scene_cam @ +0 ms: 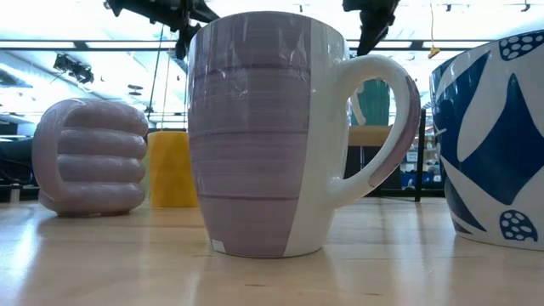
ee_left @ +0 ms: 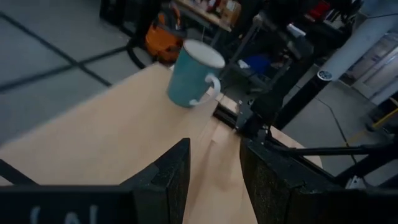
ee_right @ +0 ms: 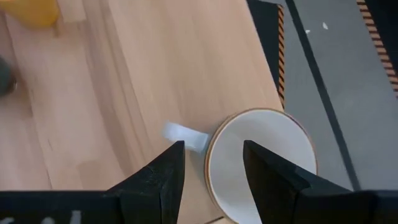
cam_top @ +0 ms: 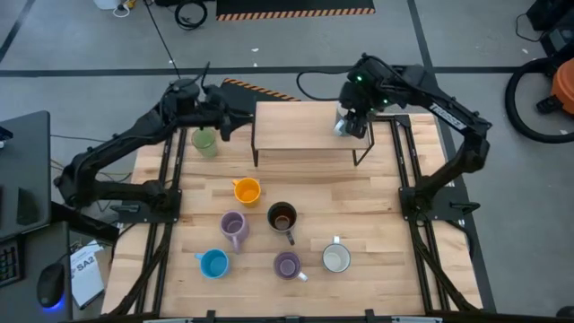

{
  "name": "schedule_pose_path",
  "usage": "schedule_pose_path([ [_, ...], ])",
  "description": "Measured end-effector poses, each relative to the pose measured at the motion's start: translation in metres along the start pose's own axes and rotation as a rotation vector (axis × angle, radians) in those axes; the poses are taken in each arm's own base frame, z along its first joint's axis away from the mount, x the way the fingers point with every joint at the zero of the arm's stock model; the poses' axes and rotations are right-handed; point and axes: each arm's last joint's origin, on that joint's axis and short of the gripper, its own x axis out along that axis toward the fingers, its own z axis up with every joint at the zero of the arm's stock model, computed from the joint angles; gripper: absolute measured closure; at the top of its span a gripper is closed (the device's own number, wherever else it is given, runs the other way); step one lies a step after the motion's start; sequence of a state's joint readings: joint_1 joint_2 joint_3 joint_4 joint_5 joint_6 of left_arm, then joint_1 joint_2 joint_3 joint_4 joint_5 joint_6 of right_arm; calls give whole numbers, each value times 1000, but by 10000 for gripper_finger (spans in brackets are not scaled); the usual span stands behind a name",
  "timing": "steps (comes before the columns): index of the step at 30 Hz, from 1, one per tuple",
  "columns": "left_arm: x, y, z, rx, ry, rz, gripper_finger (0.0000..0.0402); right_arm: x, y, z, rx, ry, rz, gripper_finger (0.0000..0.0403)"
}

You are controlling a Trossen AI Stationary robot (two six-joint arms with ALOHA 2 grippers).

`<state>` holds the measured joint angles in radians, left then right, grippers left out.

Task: Place coffee mugs
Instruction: Put the blue and white mug on the shelf

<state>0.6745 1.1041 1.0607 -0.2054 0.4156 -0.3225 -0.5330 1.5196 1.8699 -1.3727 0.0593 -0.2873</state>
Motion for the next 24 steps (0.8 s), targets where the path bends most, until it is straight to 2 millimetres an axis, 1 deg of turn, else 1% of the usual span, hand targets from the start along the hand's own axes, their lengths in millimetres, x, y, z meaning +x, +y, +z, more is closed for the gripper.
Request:
schedule_pose_path([
  [2, -5, 0, 4, 31, -32, 5, 256, 2, -3, 1, -34, 32, 5, 234],
  [8, -22, -4, 12, 50, -109, 44, 256, 22, -11, -3, -83, 187, 47, 234],
  [11, -26, -2, 13, 50, -123, 69, 256, 28, -12, -5, -99, 242, 67, 234],
  [16, -29, 0, 14, 47, -132, 83, 256, 28, -12, -7, -109, 259, 74, 234],
  [19, -31, -1, 15, 50, -136, 79, 256, 27, -13, -8, -158, 256, 80, 234],
  [24, -32, -4, 14, 83, -117, 11, 256, 28, -18, -9, -227, 257, 89, 234],
])
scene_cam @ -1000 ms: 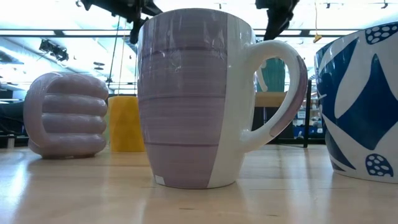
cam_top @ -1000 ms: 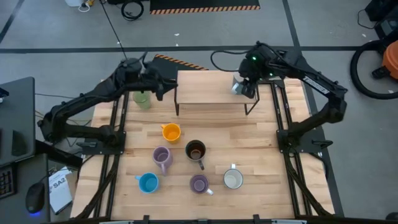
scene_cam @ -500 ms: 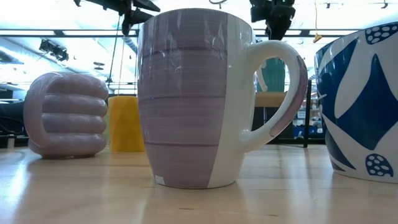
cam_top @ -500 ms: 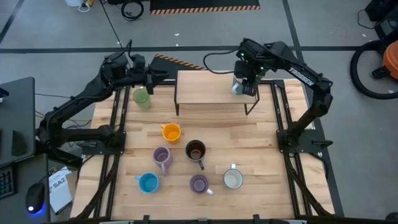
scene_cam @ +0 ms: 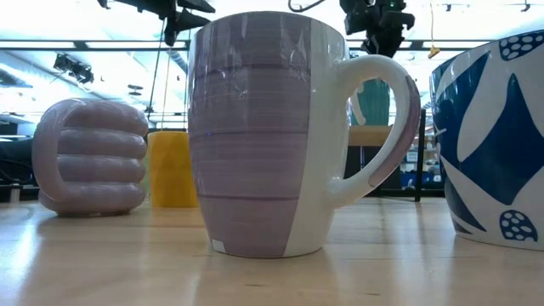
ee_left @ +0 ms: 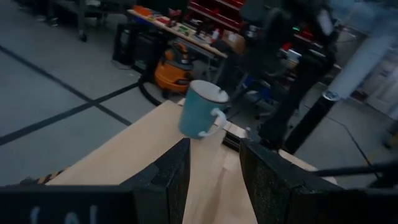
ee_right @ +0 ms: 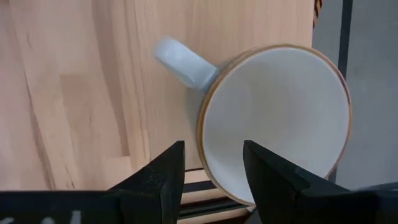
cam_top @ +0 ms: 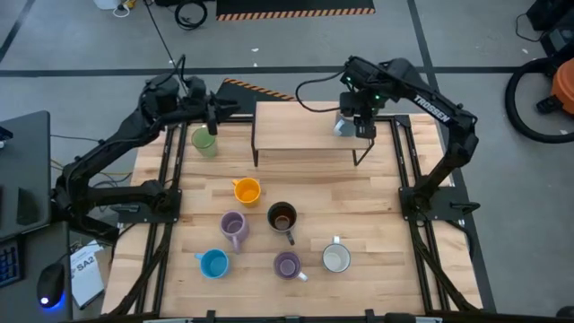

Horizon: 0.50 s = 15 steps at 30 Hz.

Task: Place coffee mugs
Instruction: Put the blue and white mug on the shelf

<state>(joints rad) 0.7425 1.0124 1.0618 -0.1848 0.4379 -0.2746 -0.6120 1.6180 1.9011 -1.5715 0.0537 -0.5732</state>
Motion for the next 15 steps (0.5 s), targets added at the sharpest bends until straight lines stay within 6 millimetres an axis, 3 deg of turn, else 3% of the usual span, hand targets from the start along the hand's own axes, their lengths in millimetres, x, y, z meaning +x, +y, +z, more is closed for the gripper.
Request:
schedule_pose_path([
  [9, -3, -5, 1, 62, -12, -30, 256, 1, -8, -5, 0, -27, 45, 234],
  [15, -3, -5, 2, 66, -22, -30, 256, 17, -7, -8, -14, 20, 88, 234],
])
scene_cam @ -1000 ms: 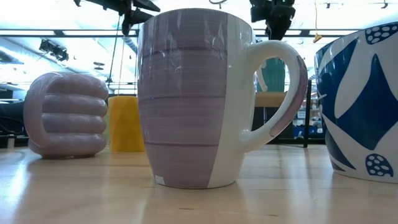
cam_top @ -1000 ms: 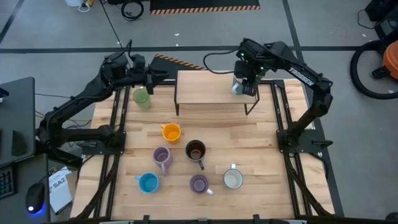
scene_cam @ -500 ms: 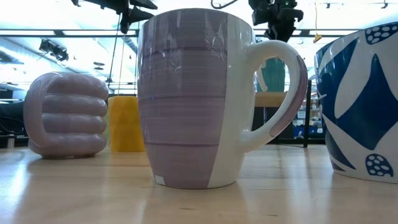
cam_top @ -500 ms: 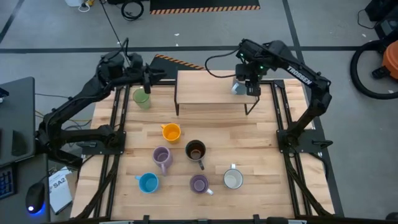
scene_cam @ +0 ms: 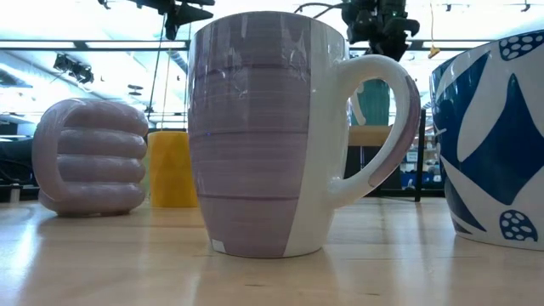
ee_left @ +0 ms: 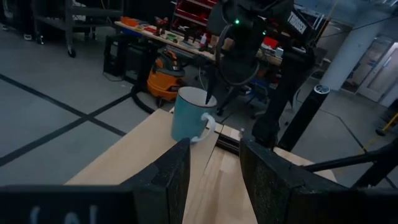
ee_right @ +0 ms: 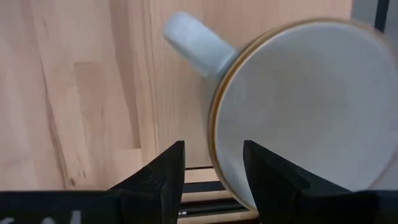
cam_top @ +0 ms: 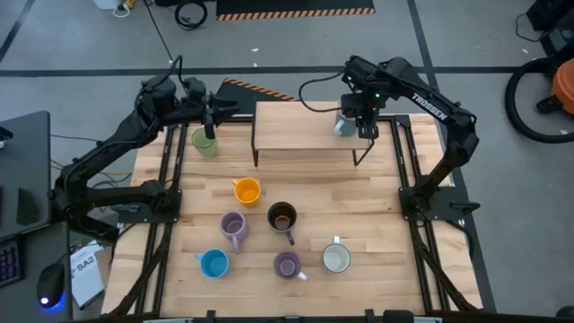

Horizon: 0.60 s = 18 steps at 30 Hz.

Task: Place coffee mugs
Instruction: Put the blue and white mug on the shelf

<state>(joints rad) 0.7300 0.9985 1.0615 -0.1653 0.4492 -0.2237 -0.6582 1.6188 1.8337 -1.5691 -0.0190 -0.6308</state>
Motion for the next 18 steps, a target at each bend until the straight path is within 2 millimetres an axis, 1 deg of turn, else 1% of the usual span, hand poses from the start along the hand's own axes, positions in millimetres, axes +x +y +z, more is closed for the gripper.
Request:
schedule_pose_path([
  [4, 0, 0, 0, 1, -1, 0, 256, 5, 1, 2, 1, 2, 4, 234],
  [12, 0, 1, 0, 24, -4, 7, 256, 11, 3, -1, 167, 41, 30, 240],
  [18, 0, 1, 0, 47, -4, 7, 256, 11, 4, 0, 204, 22, 61, 249],
])
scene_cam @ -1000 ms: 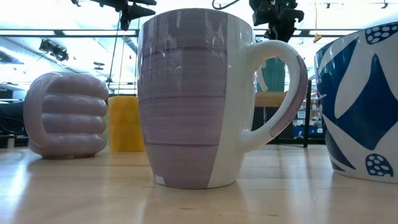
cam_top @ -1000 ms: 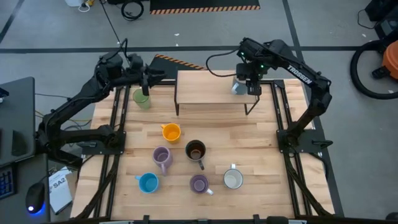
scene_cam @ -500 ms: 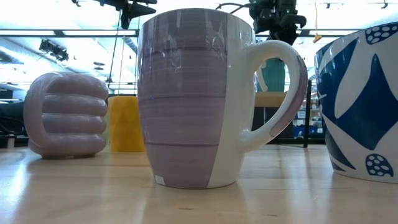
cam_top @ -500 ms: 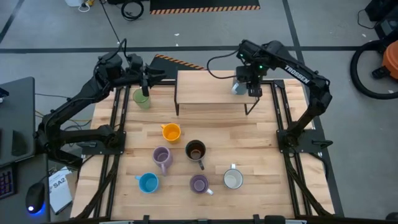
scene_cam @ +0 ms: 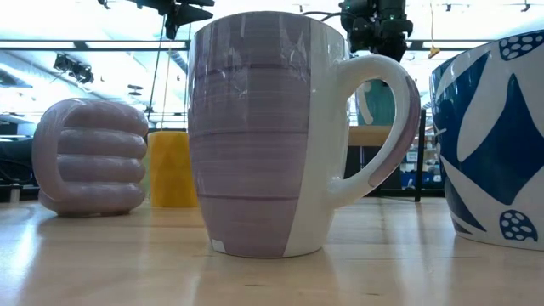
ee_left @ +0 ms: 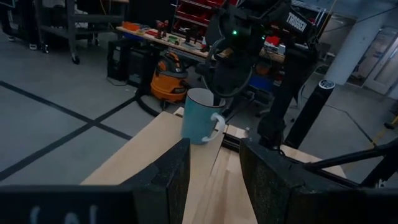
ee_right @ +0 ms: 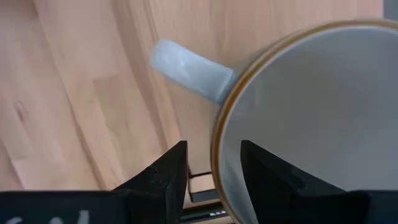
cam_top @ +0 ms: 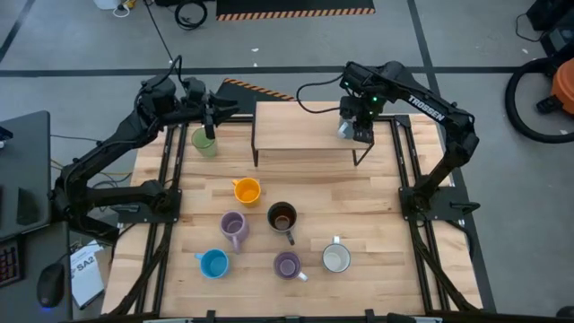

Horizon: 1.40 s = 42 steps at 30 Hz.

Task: Place coffee mugs
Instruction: Put the blue and white mug on the shelf

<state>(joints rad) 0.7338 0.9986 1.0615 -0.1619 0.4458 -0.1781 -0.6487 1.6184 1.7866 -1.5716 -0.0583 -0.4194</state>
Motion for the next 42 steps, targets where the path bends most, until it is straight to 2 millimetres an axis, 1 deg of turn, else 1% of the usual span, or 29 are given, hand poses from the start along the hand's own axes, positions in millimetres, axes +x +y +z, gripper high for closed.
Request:
schedule_pose_path([
  [6, 1, 1, 0, -5, -7, 15, 256, 0, 0, 0, 69, -9, 20, 250],
  [18, 1, -2, 6, -43, -60, -2, 256, 0, 1, 1, 118, -18, 46, 250],
  [25, 1, -2, 10, -28, -105, 13, 256, 0, 1, 1, 165, -19, 47, 250],
  [29, 1, -2, 10, -28, -106, 14, 256, 0, 1, 1, 215, -18, 47, 250],
  [42, 1, -2, 10, -26, -106, 14, 256, 0, -3, 7, 478, -80, -1, 253],
])
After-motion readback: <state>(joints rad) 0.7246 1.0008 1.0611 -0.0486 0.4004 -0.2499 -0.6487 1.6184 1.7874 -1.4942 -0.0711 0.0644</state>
